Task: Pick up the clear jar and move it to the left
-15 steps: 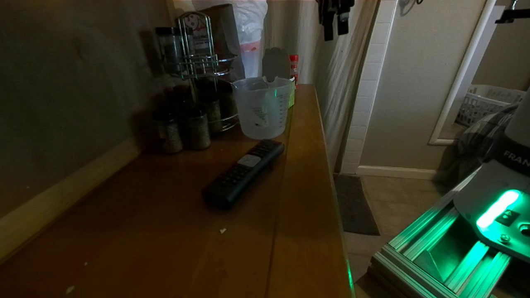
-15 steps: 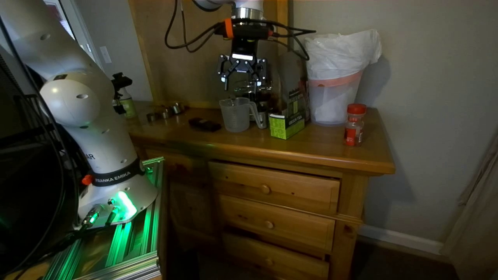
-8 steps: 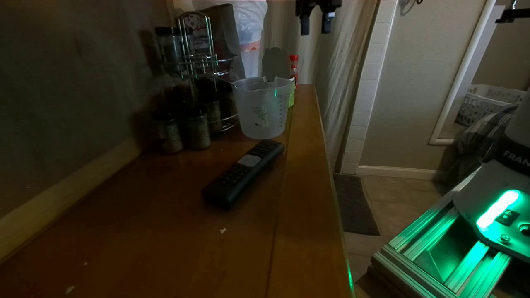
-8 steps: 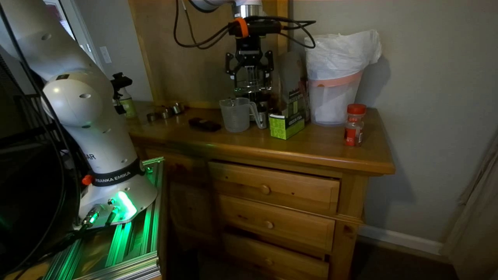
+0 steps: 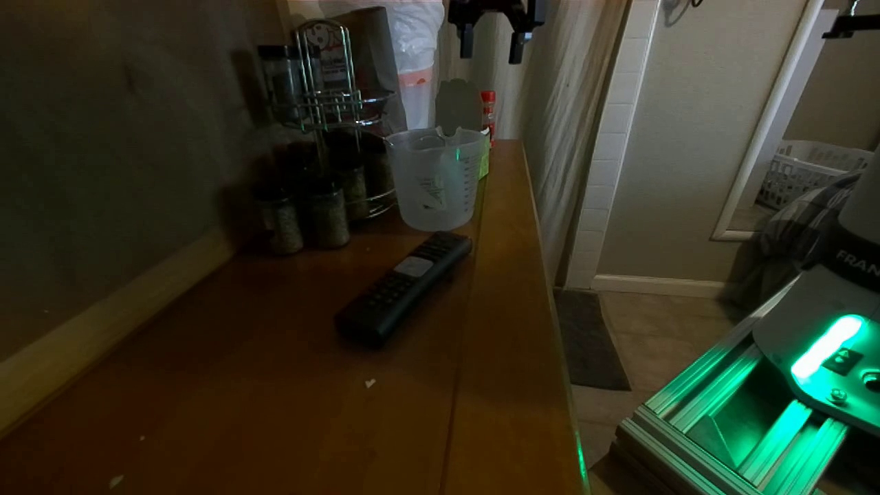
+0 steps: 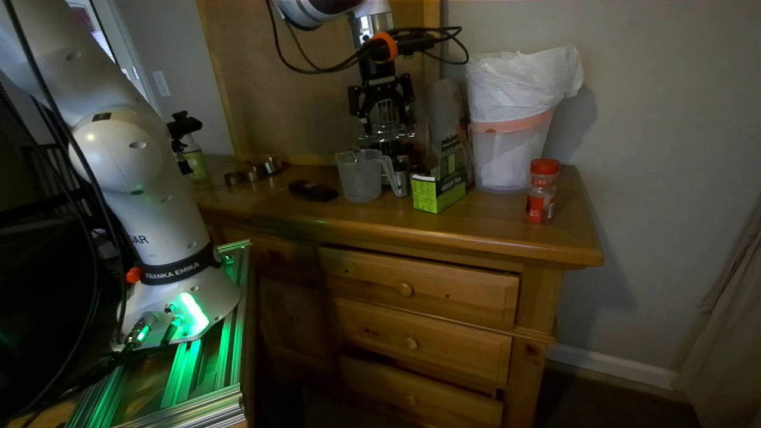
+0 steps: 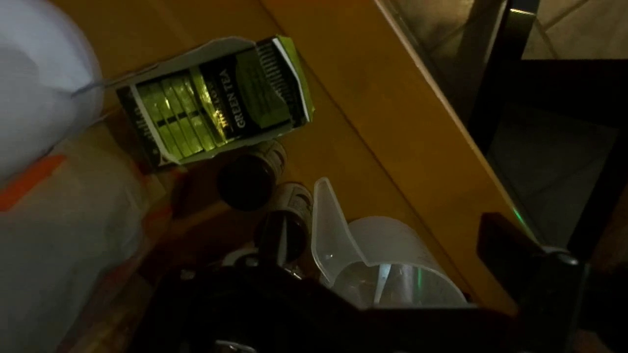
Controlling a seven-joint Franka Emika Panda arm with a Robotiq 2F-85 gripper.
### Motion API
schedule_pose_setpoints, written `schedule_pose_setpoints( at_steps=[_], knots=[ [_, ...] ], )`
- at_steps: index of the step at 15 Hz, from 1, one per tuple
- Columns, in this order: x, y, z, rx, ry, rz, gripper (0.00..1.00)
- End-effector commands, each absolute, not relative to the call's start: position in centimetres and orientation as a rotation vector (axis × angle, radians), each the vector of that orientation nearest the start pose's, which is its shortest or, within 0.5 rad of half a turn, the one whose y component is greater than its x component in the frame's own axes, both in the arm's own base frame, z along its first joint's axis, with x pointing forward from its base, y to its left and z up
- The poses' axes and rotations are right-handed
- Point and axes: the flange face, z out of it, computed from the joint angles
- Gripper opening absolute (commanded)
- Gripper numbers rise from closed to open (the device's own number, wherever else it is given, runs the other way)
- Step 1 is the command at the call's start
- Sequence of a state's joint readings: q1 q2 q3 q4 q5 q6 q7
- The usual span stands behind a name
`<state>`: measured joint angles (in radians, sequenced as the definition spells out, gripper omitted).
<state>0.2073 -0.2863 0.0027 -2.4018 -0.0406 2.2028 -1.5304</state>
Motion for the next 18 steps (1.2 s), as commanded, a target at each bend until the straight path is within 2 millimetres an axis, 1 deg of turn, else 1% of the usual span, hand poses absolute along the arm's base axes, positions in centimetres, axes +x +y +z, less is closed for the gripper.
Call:
schedule_pose_setpoints(
  at_steps=[1, 5, 6, 7, 9, 11, 12, 14, 18],
  knots=[
    [44.7, 10.2, 41.9, 1.722, 2.519, 0.189, 1.0],
    [44.9, 12.2, 40.3, 1.508, 2.679, 0.336, 1.0],
    [44.9, 12.5, 40.1, 1.465, 2.741, 0.366, 1.0],
    [44.6, 12.1, 40.6, 1.552, 2.668, 0.292, 1.0],
    [44.6, 12.5, 40.1, 1.5, 2.722, 0.32, 1.0],
    [44.7, 12.5, 40.0, 1.484, 2.733, 0.322, 1.0],
    [44.9, 12.5, 39.7, 1.443, 2.766, 0.293, 1.0],
    [45.5, 12.3, 39.0, 1.434, 2.773, 0.239, 1.0],
    [46.4, 12.5, 37.3, 1.319, 2.804, 0.168, 1.0]
  ],
)
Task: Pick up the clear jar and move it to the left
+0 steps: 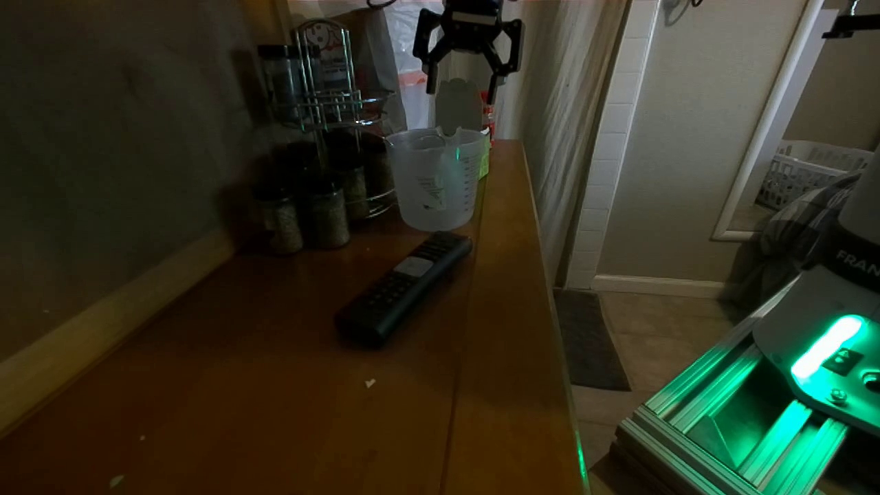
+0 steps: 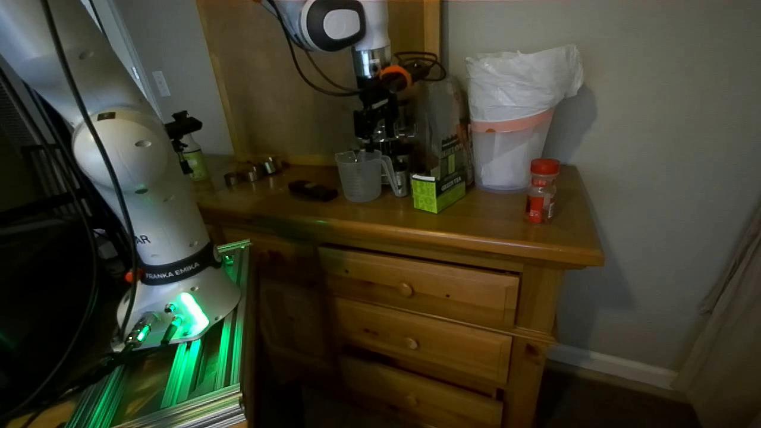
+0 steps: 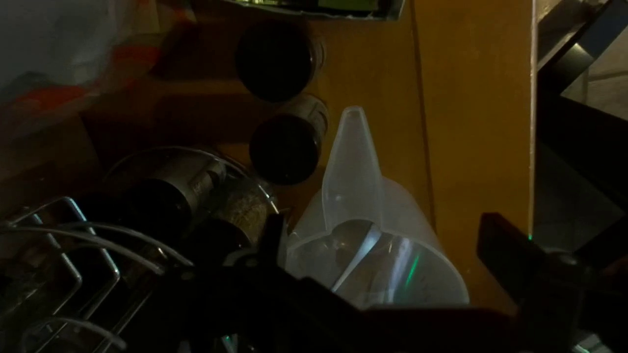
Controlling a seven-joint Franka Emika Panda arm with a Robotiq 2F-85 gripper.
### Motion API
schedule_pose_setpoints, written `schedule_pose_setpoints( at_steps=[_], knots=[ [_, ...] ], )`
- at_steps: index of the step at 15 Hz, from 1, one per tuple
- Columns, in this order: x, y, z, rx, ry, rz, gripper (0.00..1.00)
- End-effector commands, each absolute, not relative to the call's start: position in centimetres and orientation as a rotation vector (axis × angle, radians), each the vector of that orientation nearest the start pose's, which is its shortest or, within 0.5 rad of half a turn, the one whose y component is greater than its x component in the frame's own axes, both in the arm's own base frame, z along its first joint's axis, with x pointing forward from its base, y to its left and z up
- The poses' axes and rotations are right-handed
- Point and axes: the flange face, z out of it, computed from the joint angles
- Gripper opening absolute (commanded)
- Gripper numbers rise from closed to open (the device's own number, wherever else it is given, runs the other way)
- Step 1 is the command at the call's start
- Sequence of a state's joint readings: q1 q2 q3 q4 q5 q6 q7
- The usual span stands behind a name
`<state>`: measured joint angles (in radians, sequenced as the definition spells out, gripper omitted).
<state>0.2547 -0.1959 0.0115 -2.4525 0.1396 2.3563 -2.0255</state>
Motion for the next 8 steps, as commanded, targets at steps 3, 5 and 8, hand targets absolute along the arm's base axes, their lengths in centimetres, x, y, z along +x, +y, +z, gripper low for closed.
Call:
schedule_pose_setpoints(
  at_steps=[3, 5, 8],
  knots=[
    [46.6, 13.3, 36.5, 1.226, 2.826, 0.197, 1.0],
    [46.6, 13.9, 36.1, 1.169, 2.834, 0.219, 1.0],
    [46.7, 14.6, 35.3, 1.127, 2.838, 0.229, 1.0]
  ],
)
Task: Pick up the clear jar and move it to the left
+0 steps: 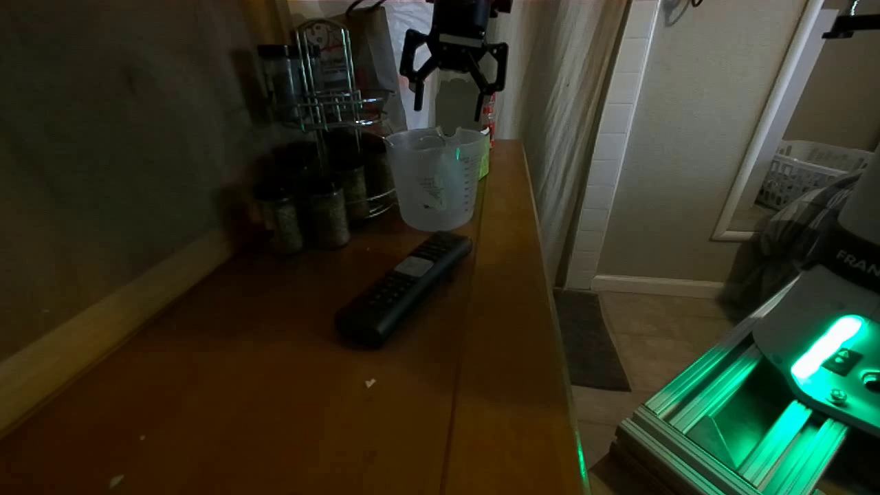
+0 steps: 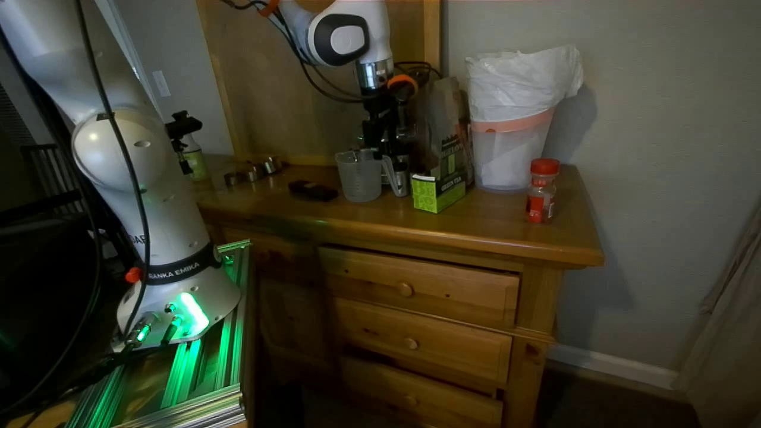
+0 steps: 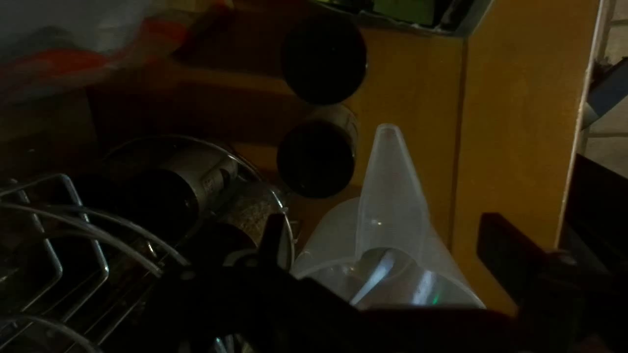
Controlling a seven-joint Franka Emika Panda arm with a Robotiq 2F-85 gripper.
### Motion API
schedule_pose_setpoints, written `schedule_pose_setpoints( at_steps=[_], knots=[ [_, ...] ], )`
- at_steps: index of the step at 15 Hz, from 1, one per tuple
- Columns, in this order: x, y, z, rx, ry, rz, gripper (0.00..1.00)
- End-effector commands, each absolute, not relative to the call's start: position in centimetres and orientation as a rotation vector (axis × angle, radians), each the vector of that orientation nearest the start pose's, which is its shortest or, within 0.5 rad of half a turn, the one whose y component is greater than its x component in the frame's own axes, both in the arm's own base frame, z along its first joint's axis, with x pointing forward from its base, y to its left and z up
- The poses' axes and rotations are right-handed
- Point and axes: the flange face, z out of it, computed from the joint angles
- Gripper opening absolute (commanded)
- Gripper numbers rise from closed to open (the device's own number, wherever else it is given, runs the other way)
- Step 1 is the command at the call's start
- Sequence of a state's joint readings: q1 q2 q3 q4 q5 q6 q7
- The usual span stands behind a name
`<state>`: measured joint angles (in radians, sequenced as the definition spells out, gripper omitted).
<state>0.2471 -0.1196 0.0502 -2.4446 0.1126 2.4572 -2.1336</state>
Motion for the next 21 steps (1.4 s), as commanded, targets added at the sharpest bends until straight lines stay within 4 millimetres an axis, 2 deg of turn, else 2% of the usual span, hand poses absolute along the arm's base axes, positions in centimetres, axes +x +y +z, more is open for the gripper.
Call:
schedule_pose_setpoints(
  at_steps=[1, 4, 5, 7, 9, 10, 11, 12, 16, 19, 20, 21],
  knots=[
    [46.7, 14.7, 35.1, 1.127, 2.836, 0.237, 1.0],
    [46.8, 15.0, 34.5, 1.123, 2.838, 0.234, 0.93],
    [46.9, 15.0, 34.3, 1.122, 2.84, 0.232, 0.88],
    [46.9, 15.0, 34.0, 1.121, 2.847, 0.229, 0.86],
    [46.9, 15.1, 33.8, 1.115, 2.855, 0.224, 0.79],
    [46.9, 15.1, 33.6, 1.113, 2.859, 0.221, 0.7],
    [46.9, 15.1, 33.6, 1.11, 2.862, 0.22, 0.72],
    [46.9, 15.1, 33.5, 1.107, 2.867, 0.216, 0.68],
    [46.8, 15.1, 33.4, 1.084, 2.893, 0.201, 0.61],
    [46.6, 15.1, 33.4, 1.045, 2.925, 0.195, 0.45],
    [46.6, 15.1, 33.4, 1.027, 2.94, 0.196, 0.43],
    [46.5, 15.1, 33.4, 1.009, 2.956, 0.189, 0.34]
  ],
)
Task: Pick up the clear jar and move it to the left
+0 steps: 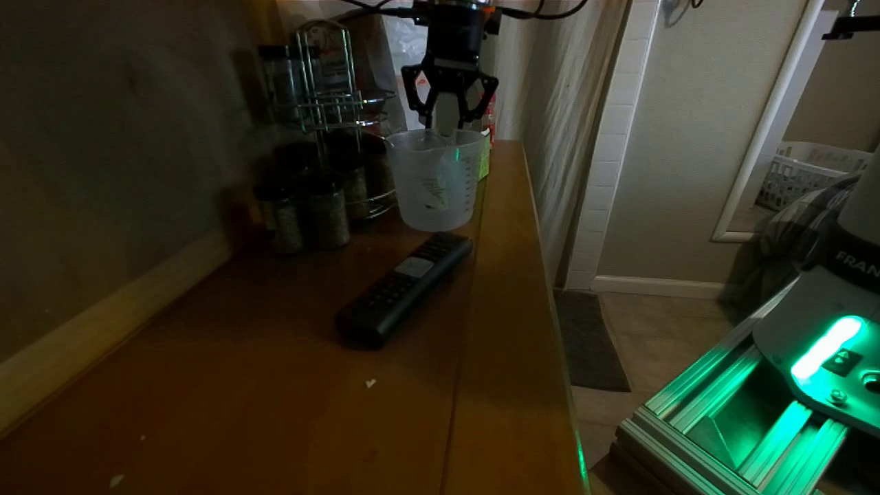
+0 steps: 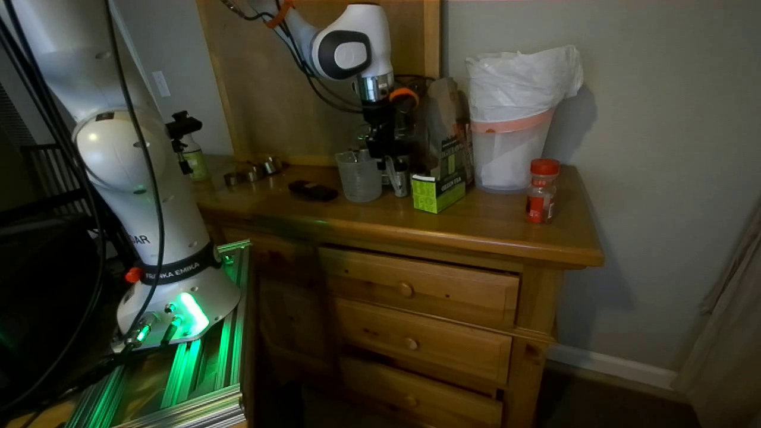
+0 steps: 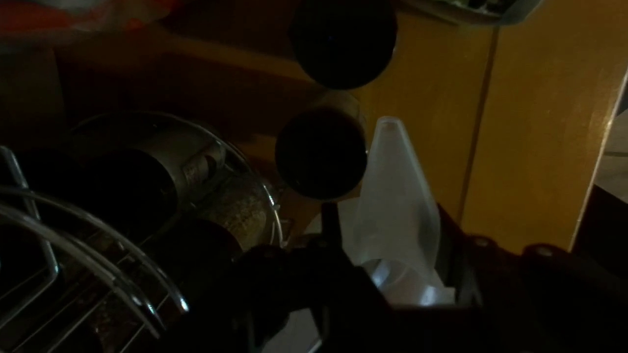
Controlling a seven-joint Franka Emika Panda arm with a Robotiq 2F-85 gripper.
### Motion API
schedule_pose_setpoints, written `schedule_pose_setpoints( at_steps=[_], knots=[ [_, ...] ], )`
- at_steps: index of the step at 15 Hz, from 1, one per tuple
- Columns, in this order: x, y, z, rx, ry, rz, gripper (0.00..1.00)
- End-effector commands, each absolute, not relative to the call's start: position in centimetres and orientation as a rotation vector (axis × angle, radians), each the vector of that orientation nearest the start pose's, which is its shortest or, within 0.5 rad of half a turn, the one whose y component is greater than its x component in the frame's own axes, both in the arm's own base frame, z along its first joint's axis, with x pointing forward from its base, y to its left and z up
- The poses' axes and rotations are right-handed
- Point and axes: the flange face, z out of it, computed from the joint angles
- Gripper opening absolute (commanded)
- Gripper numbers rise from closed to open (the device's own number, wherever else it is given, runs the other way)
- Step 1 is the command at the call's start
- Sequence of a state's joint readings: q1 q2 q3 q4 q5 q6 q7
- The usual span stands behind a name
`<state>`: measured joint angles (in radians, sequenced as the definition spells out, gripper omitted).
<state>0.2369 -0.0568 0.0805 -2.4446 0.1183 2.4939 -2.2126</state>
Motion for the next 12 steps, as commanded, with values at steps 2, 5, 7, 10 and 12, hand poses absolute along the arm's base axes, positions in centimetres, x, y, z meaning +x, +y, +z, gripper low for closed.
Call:
schedule_pose_setpoints(
  at_steps=[2, 5, 7, 10, 12],
  knots=[
    [46.4, 15.11, 33.29, 0.975, 3.005, 0.174, 0.11],
    [46.16, 14.98, 33.41, 0.933, 3.063, 0.157, 0.03],
    [46.04, 14.96, 33.77, 0.952, 3.071, 0.152, 0.04],
    [46.18, 15.06, 33.89, 1.021, 3.076, 0.141, 0.0],
    [46.58, 14.91, 33.65, 1.082, 3.075, 0.119, 0.0]
  ],
)
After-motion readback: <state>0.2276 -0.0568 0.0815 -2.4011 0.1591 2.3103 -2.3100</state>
